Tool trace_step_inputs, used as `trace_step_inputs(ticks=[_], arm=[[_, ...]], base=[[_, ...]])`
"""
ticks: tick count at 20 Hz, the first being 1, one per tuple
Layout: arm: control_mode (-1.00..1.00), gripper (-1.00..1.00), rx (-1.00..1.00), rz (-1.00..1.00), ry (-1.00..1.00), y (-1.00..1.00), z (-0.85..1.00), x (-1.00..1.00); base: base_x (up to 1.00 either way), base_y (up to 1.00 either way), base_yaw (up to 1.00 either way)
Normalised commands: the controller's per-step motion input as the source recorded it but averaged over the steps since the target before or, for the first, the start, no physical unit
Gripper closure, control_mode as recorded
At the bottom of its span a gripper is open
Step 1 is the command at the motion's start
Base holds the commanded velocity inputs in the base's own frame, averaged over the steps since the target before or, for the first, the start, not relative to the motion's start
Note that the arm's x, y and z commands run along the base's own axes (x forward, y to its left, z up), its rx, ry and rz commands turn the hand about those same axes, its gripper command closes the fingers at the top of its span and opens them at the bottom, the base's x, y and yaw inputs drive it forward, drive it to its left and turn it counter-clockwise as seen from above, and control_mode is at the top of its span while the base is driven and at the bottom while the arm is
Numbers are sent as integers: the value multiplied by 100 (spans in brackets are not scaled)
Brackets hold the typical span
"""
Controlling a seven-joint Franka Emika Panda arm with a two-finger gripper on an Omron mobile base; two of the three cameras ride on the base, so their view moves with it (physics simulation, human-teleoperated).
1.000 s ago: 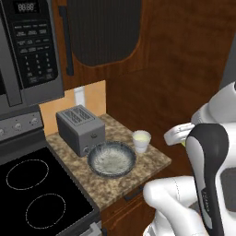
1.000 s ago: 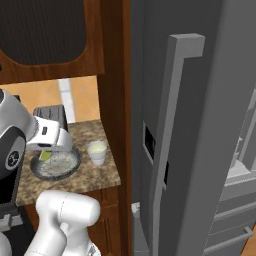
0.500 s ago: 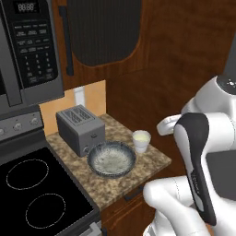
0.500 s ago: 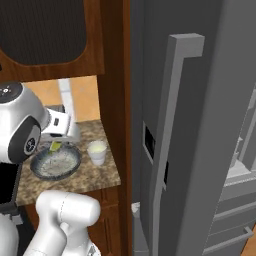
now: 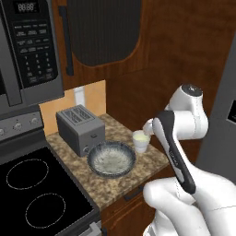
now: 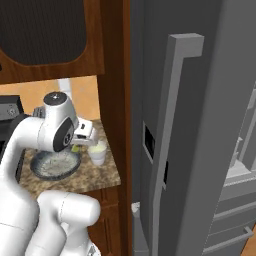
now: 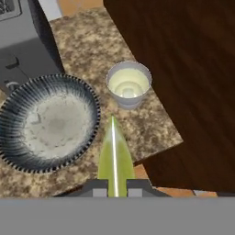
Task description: Grab a lemon wedge from the fridge and one ice cube from the ice bowl, and put them in the glass of lemonade.
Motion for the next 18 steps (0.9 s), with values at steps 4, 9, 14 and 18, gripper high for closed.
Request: trace_step_inputs(ticks=[4,9,14,18], arm=[[-100,100,-5,-5,10,7,-22,64],[-100,100,-6,-15,13,5,-7,87],[-100,100,0,-9,5,0,-39,62],[-100,100,10,0,0,-3,-51,46]], base=[[0,0,0],[0,0,0],[0,0,0],[0,0,0]])
